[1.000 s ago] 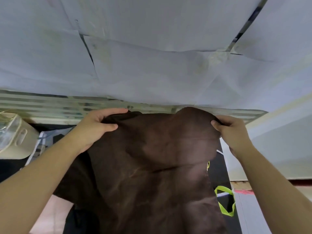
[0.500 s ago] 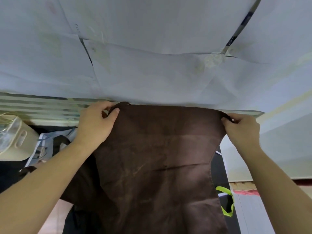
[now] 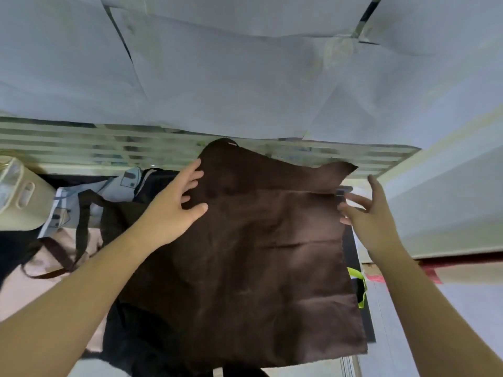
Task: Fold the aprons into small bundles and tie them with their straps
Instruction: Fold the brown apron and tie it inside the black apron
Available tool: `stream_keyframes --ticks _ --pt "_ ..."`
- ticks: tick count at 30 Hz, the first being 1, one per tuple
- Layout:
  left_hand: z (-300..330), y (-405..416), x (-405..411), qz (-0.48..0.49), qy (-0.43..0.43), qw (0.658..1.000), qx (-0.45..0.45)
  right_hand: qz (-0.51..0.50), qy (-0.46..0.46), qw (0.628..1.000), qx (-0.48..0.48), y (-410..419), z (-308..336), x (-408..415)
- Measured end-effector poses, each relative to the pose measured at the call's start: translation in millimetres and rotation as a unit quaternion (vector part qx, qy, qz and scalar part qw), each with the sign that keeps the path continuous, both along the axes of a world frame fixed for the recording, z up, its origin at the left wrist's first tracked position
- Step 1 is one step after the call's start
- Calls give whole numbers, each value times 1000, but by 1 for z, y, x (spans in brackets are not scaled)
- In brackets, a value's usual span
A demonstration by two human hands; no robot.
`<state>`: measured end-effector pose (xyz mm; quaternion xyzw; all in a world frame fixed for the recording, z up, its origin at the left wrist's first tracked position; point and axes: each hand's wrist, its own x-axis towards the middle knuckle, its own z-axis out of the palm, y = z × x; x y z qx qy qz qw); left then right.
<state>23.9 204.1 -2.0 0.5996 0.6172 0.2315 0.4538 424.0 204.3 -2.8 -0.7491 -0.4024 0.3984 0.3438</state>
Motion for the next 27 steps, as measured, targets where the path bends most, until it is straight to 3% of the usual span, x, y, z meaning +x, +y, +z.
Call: stream_keyframes --ticks 4,8,10,13,16,20,25,27 --pt "-28 -55 -10 150 14 988 -24 -67 -18 992 -106 -89 -51 18" --pt "-58 -127 -12 276 45 951 -136 -5 -129 948 -290 -177 -93 40" --pt "-76 -161 -6 287 70 925 -238 -2 -135 936 -326 -203 -102 41" --pt "-101 -201 6 208 124 895 -375 38 -161 920 -357 -223 -121 41" --pt "-116 -221 20 156 165 904 -363 62 -175 918 -350 -225 -140 46" --pt "-119 -224 38 185 177 907 -333 44 -168 930 -324 -220 -134 39" --pt "-107 -224 49 215 195 924 -249 123 -271 887 -353 -226 -127 35" --pt "-101 -223 52 242 163 926 -241 125 -253 904 -321 -226 -126 37"
